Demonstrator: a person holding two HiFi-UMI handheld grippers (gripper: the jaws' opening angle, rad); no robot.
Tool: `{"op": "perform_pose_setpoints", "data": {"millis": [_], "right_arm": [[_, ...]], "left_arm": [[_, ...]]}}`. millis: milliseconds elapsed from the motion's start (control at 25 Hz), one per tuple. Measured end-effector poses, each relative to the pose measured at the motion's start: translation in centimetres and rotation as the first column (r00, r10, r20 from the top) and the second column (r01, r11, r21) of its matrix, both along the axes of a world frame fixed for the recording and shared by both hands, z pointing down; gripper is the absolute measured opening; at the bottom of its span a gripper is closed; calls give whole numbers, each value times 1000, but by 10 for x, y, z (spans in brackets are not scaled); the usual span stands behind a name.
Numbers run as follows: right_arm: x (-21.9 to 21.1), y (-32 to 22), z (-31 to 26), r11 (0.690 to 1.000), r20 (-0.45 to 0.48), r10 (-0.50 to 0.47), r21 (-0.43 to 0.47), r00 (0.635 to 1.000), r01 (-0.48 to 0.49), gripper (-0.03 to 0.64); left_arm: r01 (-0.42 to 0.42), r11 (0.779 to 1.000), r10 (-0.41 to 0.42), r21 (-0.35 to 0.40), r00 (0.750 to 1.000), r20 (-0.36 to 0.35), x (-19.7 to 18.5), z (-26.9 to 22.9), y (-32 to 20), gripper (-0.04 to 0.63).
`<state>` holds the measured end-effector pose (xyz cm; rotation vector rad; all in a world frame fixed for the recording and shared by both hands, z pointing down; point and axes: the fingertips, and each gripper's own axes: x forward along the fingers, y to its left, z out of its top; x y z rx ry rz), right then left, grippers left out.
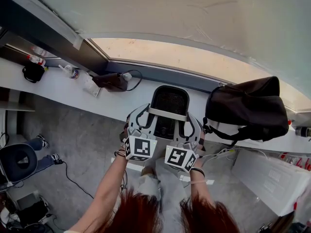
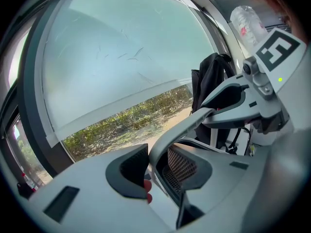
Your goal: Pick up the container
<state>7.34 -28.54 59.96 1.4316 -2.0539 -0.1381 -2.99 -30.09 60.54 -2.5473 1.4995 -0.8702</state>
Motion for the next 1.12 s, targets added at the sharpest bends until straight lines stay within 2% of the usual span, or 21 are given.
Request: {"op": "perform_pose_setpoints", "data": {"millis": [240, 520, 1000, 1120], "right_arm": [[4, -2, -3, 1000, -32, 2, -8, 999, -2, 123], [8, 2, -16, 999, -10, 20, 39, 1000, -20, 115], [19, 13, -71, 995, -46, 55, 80, 997, -51, 112], [24, 20, -89, 994, -31, 65, 89, 997, -62, 112]], "left_arm": [[5, 1000, -5, -17, 1000, 0, 2, -6, 1, 133], [0, 1000, 0, -3, 1000, -2, 4, -31, 3, 130], [-3, 1000, 3, 17, 1000, -15, 14, -82, 19, 129], [0, 1000, 1, 29, 1000, -30, 19, -100, 26, 129]]}}
